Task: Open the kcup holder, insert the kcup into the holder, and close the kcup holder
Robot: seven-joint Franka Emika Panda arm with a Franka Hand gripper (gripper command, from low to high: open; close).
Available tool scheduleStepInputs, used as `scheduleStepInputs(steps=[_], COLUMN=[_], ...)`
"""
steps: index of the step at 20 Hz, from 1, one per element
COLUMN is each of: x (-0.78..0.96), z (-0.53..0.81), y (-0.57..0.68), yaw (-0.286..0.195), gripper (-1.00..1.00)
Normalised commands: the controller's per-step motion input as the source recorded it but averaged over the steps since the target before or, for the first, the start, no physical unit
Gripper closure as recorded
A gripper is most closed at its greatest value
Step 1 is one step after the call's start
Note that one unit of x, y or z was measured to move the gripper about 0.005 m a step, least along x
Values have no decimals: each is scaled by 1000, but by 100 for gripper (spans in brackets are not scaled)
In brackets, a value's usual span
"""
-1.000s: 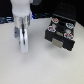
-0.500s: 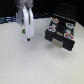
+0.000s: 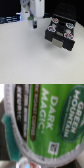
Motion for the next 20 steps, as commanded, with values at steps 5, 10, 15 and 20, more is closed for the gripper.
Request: scheduleStepInputs(steps=[5, 10, 15, 20], x=[216, 215, 199, 152], z=[352, 206, 186, 16], y=[657, 644, 652, 544], yaw=[19, 32, 27, 45], gripper=[100, 100, 100, 100])
